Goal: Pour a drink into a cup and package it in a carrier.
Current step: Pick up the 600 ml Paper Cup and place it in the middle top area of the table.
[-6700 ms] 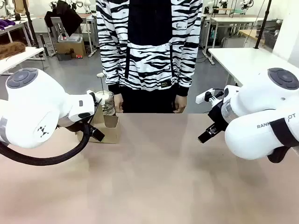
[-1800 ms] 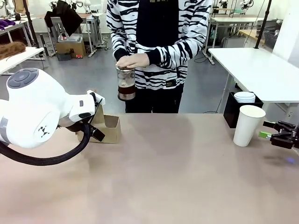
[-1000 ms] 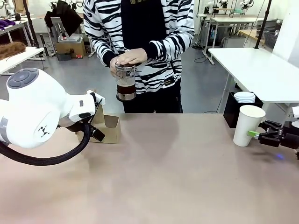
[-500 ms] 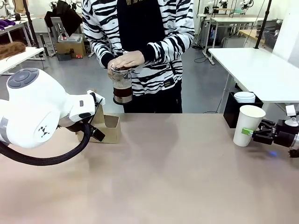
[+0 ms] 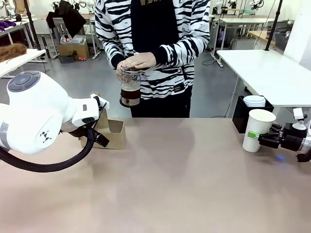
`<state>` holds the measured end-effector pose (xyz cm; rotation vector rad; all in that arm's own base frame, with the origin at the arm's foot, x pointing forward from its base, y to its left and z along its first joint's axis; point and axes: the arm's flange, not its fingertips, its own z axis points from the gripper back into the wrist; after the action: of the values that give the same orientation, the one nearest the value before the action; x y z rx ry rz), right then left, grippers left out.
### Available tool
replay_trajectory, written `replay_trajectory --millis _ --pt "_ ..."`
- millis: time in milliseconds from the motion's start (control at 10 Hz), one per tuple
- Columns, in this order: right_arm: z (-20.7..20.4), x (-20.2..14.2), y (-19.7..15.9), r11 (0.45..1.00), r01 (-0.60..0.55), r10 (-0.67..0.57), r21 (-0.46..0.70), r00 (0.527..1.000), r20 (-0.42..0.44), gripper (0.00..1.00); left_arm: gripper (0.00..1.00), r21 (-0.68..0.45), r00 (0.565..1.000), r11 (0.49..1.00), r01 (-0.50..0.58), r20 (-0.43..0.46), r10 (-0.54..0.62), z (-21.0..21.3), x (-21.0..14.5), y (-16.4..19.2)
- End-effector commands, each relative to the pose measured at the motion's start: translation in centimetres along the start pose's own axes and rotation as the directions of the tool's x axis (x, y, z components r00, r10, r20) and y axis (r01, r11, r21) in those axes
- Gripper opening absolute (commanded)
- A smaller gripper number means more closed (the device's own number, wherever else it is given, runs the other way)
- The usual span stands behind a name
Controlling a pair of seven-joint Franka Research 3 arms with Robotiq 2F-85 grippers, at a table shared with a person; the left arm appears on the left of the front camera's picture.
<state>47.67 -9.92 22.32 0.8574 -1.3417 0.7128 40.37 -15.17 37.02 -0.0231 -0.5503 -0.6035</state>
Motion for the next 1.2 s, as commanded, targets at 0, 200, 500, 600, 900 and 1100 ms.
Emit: replay_trajectory --millis 0,200,500,600,900,1100 --pt "0.0 0.1 0.2 1.0 -0.003 0.003 0.001 1.0 0.002 0.8 1.0 -0.001 1.0 1.0 0.0 0.001 0.0 0.0 0.0 0.0" --pt "0.0 0.1 0.2 1.0 -0.003 0.003 0.001 1.0 0.002 0.8 1.0 -0.001 1.0 1.0 0.0 0.001 0.0 0.0 0.0 0.0" --pt "2.0 3.2 2.4 0.999 -0.029 0.031 -0.039 0.999 0.039 0.8 1.0 -0.001 1.0 1.0 0.0 0.001 0.0 0.0 0.0 0.0" --pt "1.9 5.3 3.7 0.999 -0.03 0.031 -0.037 0.999 0.041 0.8 1.0 -0.001 1.0 1.0 0.0 0.001 0.0 0.0 0.0 0.0" --pt "-4.4 10.3 5.3 0.999 -0.038 0.038 -0.006 0.999 0.004 0.8 1.0 -0.001 1.0 1.0 0.0 0.001 0.0 0.0 0.0 0.0" --pt "-11.4 11.4 4.9 0.999 -0.028 0.028 0.042 1.0 -0.007 0.8 1.0 -0.001 1.0 1.0 0.0 0.001 0.0 0.0 0.0 0.0"
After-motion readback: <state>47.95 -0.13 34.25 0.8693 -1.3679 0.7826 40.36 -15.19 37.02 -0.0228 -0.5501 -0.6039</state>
